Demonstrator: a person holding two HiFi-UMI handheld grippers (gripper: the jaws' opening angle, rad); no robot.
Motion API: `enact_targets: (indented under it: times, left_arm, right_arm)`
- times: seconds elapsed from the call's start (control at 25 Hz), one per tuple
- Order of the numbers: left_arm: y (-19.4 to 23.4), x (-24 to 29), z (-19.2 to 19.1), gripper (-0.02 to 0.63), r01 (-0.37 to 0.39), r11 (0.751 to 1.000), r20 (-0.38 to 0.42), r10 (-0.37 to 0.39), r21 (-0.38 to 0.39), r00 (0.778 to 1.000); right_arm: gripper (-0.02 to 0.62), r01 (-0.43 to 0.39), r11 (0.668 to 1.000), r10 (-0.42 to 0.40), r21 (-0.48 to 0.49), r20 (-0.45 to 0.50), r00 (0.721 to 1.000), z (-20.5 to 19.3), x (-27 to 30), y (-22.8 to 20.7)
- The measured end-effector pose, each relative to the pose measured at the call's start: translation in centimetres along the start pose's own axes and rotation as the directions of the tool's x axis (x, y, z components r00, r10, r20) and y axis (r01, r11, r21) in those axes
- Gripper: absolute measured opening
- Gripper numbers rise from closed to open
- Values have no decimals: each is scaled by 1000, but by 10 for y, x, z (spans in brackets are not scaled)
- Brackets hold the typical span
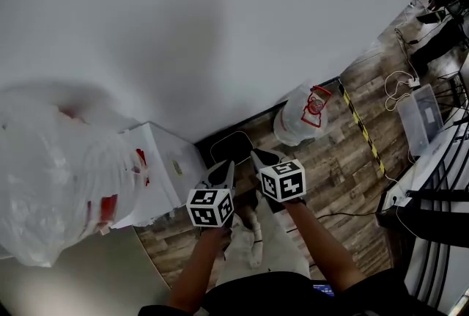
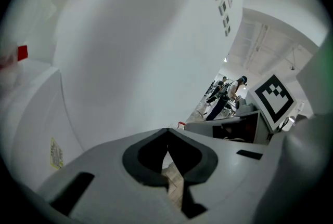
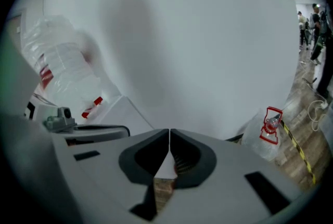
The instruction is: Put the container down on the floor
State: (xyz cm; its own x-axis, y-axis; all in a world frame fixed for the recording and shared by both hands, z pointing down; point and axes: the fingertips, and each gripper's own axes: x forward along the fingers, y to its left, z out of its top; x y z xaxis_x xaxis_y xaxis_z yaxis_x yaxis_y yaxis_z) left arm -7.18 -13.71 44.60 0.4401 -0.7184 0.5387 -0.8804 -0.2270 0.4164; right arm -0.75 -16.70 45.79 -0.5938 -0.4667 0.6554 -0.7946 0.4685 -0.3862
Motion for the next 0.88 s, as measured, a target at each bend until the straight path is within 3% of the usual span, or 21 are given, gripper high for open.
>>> enact_targets:
  times: [0.36,0.56,0.72,0.88]
  left_arm:
    - [-30,-52,59,17,16,997,84,-21,71,996]
    - [-40,-79,100,17,-28,994,164,11,106,986]
    - [-54,-101,122,17,-3,993,222,-25,122,975]
    - [-73,-120,139,17,6,982,249,-54,188,967]
  right_arm:
    - [32,-9,997,17,-79,100,995,53,-53,41]
    - [32,-49,995,61,-82,159,985,80,-80,60]
    - [32,-59,992,81,-111,201,976,98,-98,78]
    - [32,-61,987,95,-148,235,967,112,-120,95]
